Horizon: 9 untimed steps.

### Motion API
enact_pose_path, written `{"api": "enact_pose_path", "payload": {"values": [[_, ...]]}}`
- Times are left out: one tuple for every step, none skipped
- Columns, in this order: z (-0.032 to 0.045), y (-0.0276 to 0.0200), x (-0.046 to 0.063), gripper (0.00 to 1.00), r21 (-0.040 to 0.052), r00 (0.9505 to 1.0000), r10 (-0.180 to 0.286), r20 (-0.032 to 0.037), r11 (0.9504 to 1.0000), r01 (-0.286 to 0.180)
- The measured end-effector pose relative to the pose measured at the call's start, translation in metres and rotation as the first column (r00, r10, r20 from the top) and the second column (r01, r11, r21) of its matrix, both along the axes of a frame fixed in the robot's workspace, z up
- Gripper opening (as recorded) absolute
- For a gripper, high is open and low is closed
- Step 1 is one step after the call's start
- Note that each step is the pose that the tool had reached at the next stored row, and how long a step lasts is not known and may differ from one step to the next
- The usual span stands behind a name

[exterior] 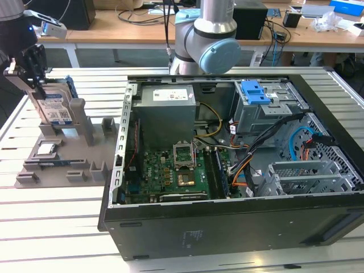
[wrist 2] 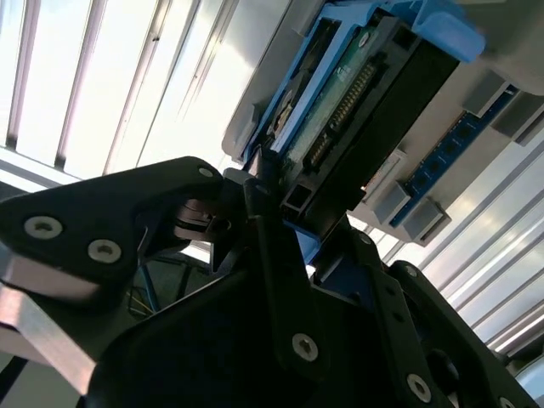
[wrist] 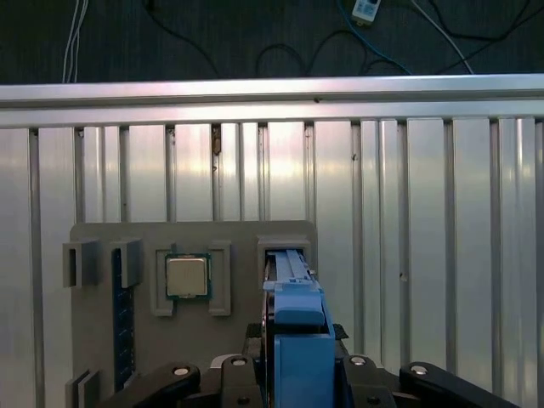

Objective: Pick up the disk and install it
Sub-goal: 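Pick up the disk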

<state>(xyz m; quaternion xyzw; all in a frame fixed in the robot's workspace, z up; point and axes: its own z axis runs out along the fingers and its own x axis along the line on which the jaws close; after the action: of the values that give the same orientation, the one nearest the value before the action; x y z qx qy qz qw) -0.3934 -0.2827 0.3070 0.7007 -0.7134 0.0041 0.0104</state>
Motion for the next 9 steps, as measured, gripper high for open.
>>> {"api": "enact_pose_path", "payload": {"values": [[0.0010,0.0000,0.000,0.36,0.0000,1.0000,0.000,0.0000,1.0000,0.000],[0.0020,0.0001,0.000,0.36,0.0000,1.0000,0.000,-0.0001,1.0000,0.000],[0.0033,0.0002,0.000,0.36,0.0000,1.0000,0.000,0.0001,1.0000,0.000],[0.0044,0.0002,0.000,0.36,0.0000,1.0000,0.000,0.0000,1.0000,0.000],[0.0059,0.0003,0.000,0.36,0.0000,1.0000,0.000,0.0000,1.0000,0.000],[0.0070,0.0003,0.000,0.36,0.0000,1.0000,0.000,0.0000,1.0000,0.000],[0.0083,0.0004,0.000,0.36,0.0000,1.0000,0.000,0.0000,1.0000,0.000],[0.0098,0.0005,0.000,0.36,0.0000,1.0000,0.000,0.0000,1.0000,0.000],[0.0115,0.0006,0.000,0.36,0.0000,1.0000,0.000,0.0001,1.0000,0.000]]}}
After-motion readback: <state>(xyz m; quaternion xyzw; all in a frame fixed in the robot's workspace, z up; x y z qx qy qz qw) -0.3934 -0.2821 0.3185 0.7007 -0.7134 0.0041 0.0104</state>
